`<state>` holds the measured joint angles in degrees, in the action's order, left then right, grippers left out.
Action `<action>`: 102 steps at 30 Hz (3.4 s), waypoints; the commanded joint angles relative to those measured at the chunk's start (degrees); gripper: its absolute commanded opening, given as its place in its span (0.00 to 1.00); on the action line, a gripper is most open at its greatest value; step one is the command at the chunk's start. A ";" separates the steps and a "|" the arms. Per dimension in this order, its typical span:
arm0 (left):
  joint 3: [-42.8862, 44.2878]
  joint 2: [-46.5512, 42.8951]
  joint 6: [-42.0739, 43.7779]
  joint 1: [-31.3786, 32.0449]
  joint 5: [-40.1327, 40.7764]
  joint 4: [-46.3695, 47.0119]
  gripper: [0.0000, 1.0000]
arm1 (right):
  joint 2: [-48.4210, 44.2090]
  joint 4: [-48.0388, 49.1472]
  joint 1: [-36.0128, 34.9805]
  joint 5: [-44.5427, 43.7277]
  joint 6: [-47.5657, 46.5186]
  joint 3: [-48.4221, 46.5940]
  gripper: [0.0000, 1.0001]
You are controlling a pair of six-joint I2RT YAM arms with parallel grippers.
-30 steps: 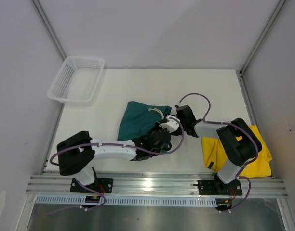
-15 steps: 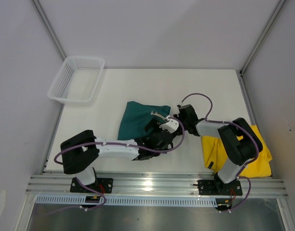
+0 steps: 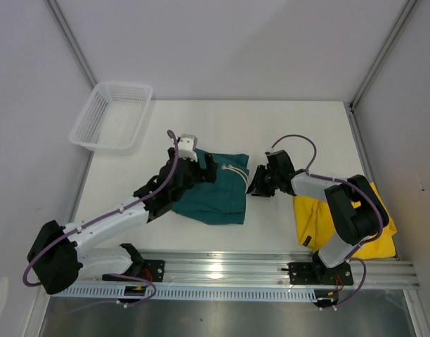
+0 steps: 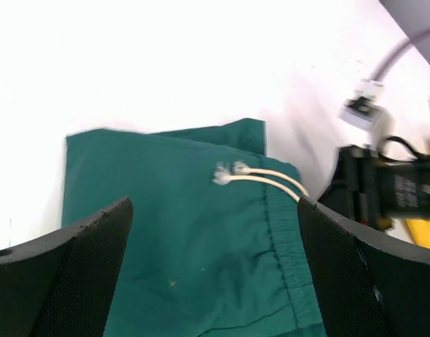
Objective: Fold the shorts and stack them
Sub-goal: Fold the shorts
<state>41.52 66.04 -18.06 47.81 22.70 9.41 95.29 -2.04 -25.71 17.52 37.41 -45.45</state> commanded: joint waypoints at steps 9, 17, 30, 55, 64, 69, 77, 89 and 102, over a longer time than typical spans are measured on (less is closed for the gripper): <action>-3.81 2.15 -14.54 -19.75 -21.28 -5.97 0.99 | -16.35 -5.43 0.93 -6.62 -1.46 3.52 0.63; -0.83 6.46 -14.28 -25.92 -22.26 -8.88 0.99 | -25.75 -15.78 -11.61 -15.64 11.17 1.96 0.93; -0.12 0.24 -16.92 -29.09 -25.07 -13.36 0.99 | -25.71 -21.42 -46.16 -54.05 61.89 -0.51 1.00; -15.41 -26.39 -17.97 -29.27 -4.42 -16.18 0.99 | 3.23 -11.33 -49.87 -57.69 99.44 -7.46 0.99; -17.70 -28.51 -18.94 -30.32 -1.87 -16.26 0.99 | 6.75 -4.64 -46.10 -56.71 96.27 -7.02 1.00; -18.14 -27.90 -19.11 -31.82 -3.63 -15.74 0.99 | 6.84 -4.99 -43.90 -56.63 96.36 -5.88 0.89; -18.23 -27.11 -18.59 -31.90 -3.80 -15.12 0.99 | 1.93 -6.39 -38.55 -54.44 90.05 -0.27 0.08; -18.93 -22.02 -14.20 -31.82 -12.83 -5.15 0.99 | -15.39 -9.48 -9.02 -21.06 3.39 5.37 0.00; 7.39 14.71 -7.34 -31.82 -36.76 0.36 0.99 | -1.33 -16.42 3.39 -11.90 -12.54 -6.49 0.21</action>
<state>39.79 78.15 -29.23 16.47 -7.31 6.79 93.43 -18.76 -24.75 2.57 28.62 -51.29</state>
